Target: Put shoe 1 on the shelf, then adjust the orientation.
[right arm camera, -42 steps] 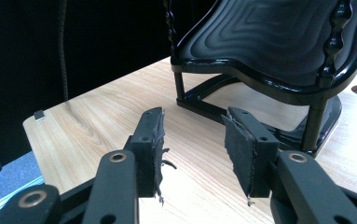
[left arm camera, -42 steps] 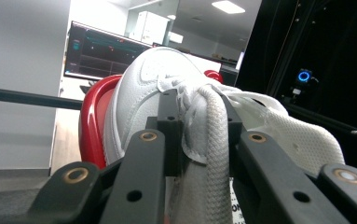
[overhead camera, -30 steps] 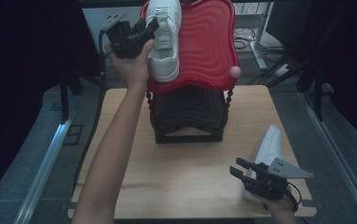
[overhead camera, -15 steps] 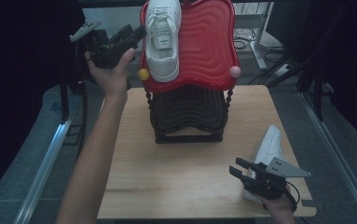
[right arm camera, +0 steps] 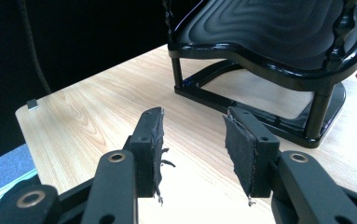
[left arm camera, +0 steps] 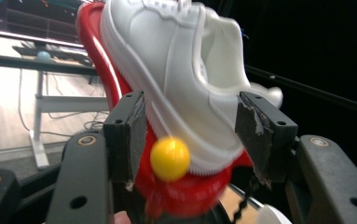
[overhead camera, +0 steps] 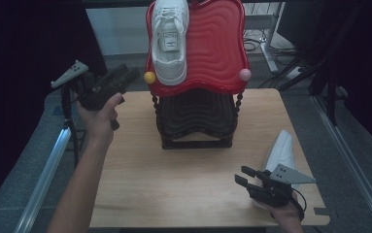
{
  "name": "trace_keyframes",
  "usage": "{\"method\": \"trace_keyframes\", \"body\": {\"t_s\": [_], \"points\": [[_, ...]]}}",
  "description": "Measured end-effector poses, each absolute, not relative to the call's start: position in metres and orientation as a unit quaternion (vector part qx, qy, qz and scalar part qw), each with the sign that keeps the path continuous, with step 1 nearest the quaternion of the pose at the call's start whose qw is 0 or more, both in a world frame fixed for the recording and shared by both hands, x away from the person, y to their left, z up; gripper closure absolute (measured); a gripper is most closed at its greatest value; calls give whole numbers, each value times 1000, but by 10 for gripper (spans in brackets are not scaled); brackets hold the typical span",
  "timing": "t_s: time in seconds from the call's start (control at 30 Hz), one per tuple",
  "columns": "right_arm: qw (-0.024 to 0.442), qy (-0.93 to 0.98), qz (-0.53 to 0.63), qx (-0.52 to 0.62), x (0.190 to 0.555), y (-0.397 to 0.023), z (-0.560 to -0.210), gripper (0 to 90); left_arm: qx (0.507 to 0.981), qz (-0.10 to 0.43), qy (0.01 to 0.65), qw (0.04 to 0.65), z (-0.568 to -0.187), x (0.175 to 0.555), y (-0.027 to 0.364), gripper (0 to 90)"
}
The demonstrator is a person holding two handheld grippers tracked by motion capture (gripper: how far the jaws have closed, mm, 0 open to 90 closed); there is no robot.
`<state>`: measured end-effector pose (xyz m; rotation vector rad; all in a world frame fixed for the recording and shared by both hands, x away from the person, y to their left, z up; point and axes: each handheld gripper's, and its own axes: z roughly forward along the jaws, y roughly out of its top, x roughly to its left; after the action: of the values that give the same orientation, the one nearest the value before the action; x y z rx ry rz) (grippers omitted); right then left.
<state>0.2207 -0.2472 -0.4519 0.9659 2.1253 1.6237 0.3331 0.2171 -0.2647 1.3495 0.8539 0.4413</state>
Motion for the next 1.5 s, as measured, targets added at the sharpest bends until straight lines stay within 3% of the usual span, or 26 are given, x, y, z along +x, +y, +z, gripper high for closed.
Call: {"method": "trace_keyframes", "body": {"t_s": [0.37,0.77,1.2,1.4,1.5], "points": [[144,740,563,339,222,-250,-453,561,636,200,360,653,-329,290,232,442],[151,727,565,359,226,-264,-455,553,677,166,362,619,-391,280,233,441],[175,719,560,372,224,-280,-448,553,697,139,372,598,-422,272,235,431],[206,711,552,385,217,-300,-442,687,700,130,375,594,-437,269,233,431],[220,710,536,400,207,-318,-444,801,705,122,378,588,-446,269,233,431]]}}
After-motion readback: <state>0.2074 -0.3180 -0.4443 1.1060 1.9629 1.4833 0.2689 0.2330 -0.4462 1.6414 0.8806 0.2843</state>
